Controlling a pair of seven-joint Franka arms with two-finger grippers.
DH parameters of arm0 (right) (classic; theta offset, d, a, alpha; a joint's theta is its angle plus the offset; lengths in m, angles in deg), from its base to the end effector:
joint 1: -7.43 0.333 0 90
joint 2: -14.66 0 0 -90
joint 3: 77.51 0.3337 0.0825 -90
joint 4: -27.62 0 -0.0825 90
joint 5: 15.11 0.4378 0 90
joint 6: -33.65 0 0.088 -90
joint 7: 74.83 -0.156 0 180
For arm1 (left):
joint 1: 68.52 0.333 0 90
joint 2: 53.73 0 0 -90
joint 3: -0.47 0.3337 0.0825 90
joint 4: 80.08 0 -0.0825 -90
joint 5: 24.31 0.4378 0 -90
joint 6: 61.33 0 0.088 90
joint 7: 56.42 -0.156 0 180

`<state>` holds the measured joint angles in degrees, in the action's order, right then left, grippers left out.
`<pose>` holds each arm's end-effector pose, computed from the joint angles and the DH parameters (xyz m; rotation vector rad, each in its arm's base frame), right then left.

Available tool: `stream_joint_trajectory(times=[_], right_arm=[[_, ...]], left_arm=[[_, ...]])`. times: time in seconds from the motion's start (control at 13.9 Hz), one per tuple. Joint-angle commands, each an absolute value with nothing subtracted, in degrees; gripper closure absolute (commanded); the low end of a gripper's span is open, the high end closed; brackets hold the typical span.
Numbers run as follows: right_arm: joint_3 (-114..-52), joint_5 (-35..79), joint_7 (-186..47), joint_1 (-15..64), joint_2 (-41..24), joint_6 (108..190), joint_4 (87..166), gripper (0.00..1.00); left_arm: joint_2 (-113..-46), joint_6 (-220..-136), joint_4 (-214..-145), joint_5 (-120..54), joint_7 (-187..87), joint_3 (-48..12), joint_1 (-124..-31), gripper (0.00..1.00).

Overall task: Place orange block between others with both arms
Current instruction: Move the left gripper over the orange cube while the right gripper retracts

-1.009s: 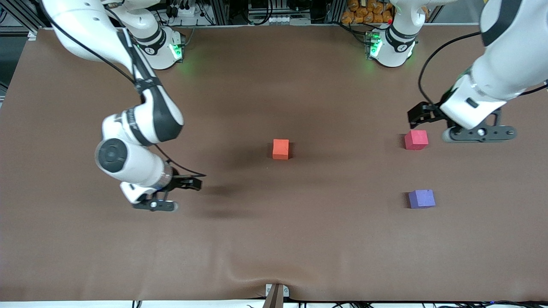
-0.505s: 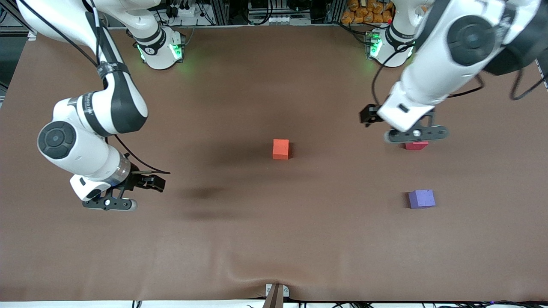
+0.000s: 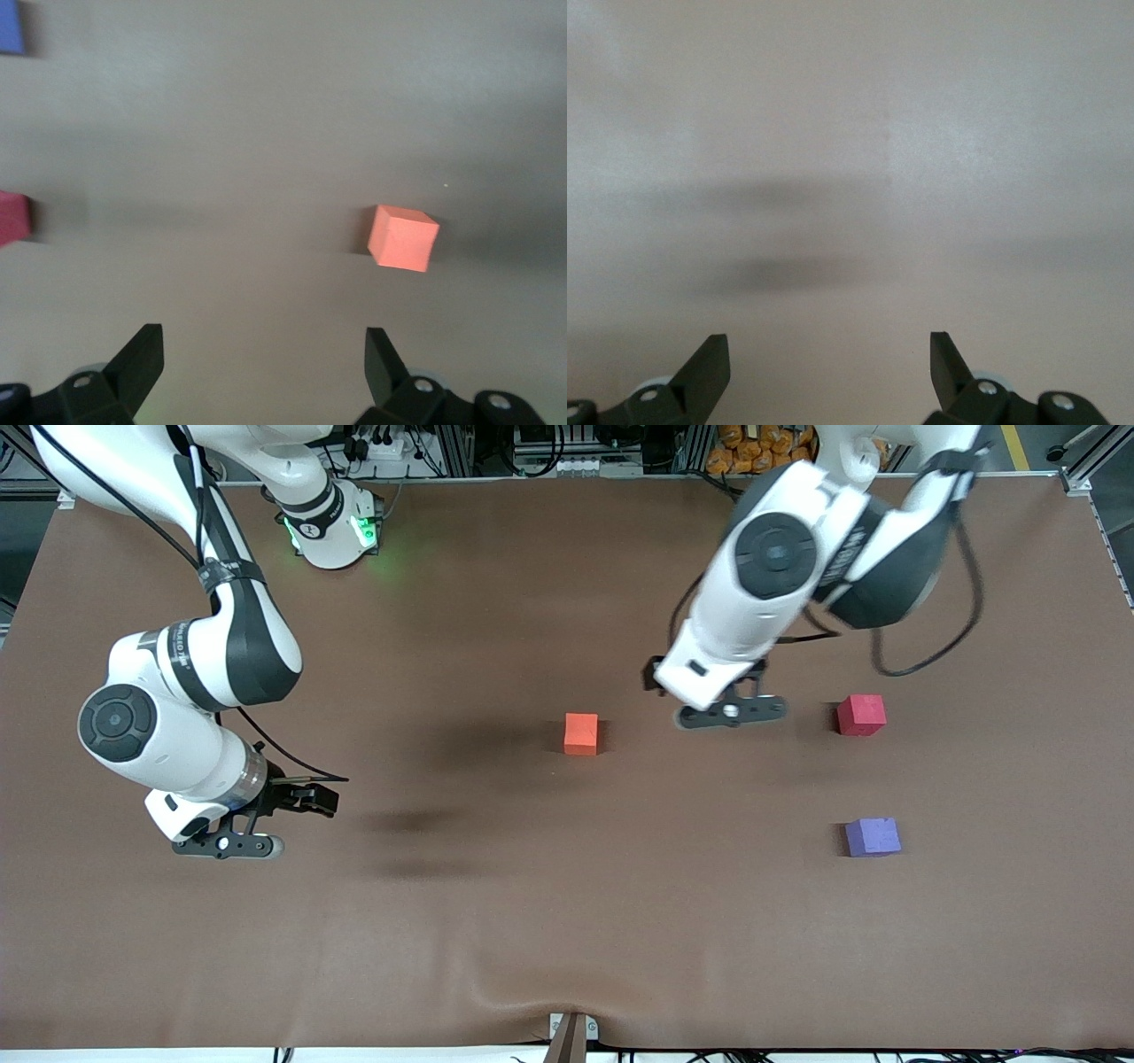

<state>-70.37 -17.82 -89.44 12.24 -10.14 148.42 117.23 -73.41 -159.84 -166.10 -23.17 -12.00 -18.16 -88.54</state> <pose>0.7234 0.1390 0.3421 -3.1299 0.0602 -0.0117 0.5624 -0.4173 0.4255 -3.1247 -0.1698 0.2189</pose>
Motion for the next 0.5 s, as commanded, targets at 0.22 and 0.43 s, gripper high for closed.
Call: stream_joint_trajectory(times=[0.22, 0.43], right_arm=[[-69.51, -18.97, -88.10, 10.50, -9.07, 148.17, 118.49, 0.00], [-69.43, -18.97, -87.49, 10.33, -9.25, 148.17, 118.58, 0.00]], left_arm=[[-80.62, -166.61, -166.90, -19.49, -6.14, -17.99, -95.49, 0.00], [-83.52, -173.63, -169.19, -18.60, -1.93, -17.99, -98.57, 0.00]])
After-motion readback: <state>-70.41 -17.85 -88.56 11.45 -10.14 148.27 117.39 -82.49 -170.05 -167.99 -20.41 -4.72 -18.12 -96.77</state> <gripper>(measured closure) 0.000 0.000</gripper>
